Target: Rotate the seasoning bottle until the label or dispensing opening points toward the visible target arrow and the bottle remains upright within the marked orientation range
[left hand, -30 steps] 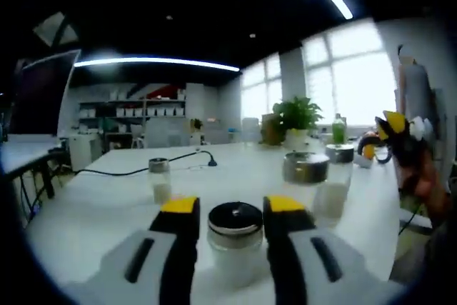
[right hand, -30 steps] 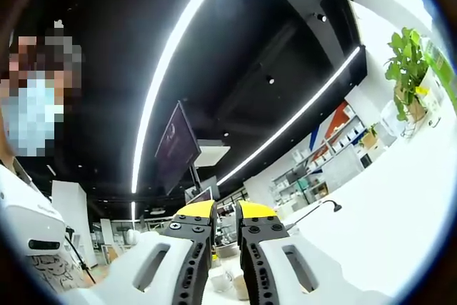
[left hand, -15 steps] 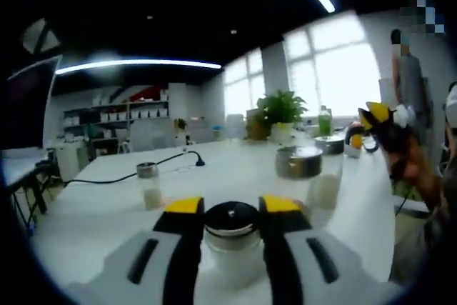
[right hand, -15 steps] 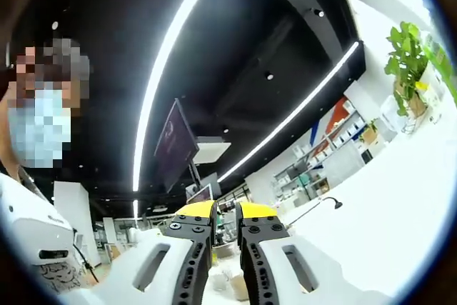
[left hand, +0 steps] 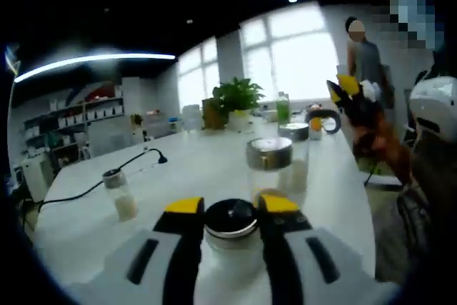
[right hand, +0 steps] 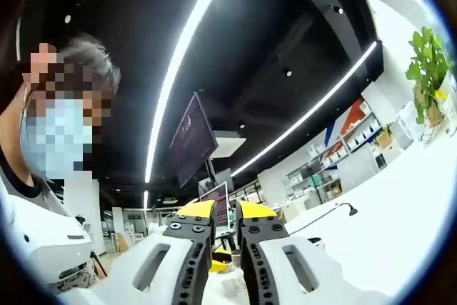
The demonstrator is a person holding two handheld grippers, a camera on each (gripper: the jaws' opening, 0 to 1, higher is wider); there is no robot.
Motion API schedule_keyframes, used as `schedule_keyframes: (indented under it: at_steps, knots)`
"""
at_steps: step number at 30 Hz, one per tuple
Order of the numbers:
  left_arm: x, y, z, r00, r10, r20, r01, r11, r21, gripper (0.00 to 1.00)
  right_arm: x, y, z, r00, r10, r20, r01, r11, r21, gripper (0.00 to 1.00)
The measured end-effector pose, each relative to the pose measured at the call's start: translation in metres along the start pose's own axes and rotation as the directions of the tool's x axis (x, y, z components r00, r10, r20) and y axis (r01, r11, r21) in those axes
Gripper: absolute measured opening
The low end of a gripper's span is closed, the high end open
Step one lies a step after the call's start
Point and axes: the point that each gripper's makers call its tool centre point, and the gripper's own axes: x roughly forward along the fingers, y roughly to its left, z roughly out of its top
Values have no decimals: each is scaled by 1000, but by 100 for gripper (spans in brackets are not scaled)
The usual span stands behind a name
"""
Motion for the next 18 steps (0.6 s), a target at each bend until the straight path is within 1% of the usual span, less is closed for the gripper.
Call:
schedule_keyframes:
  at_steps: [1, 2, 3, 5, 6, 9, 12, 15, 17, 18]
  knots:
    - [0, -1, 0, 1000, -30, 5, 30, 999, 12, 32, 0, 3, 4, 1000, 7, 8, -7, 1000, -3, 9]
    - [0, 0, 0, 999, -46, 12, 46, 999, 8, 32, 1, 6, 6, 1000, 12, 12, -12, 1000, -8, 9]
    - [0, 1, 0, 998, -56, 14, 57, 998, -18, 32, 1, 9, 8, 1000, 16, 12, -16, 1000, -18, 9]
    - [-1, 2, -1, 997, -79, 7, 79, 996, -30, 32, 0, 13, 10, 1000, 17, 8, -17, 999, -29, 9]
    - [-3, 0, -1, 995, -104, 9, 104, 994, -27, 32, -1, 14, 11, 1000, 17, 7, -17, 999, -31, 9]
    - [-5, -3, -1, 988, -155, 11, 155, 988, -13, 32, -4, 15, 13, 1000, 13, 4, -13, 999, -36, 9]
    - [-4, -5, -1, 979, -205, 14, 205, 979, 4, 32, -6, 15, 16, 1000, 8, 6, -8, 999, -42, 9]
    - [-3, -7, 0, 969, -248, 1, 248, 969, 18, 32, -6, 15, 18, 1000, 6, 14, -5, 999, -39, 9]
    - [-3, -8, 0, 959, -284, -6, 284, 959, 7, 32, -7, 14, 18, 1000, 5, 16, -4, 999, -42, 9]
    - [-3, -8, 0, 954, -299, -9, 299, 954, -4, 32, -8, 13, 17, 1000, 2, 7, -2, 998, -61, 9]
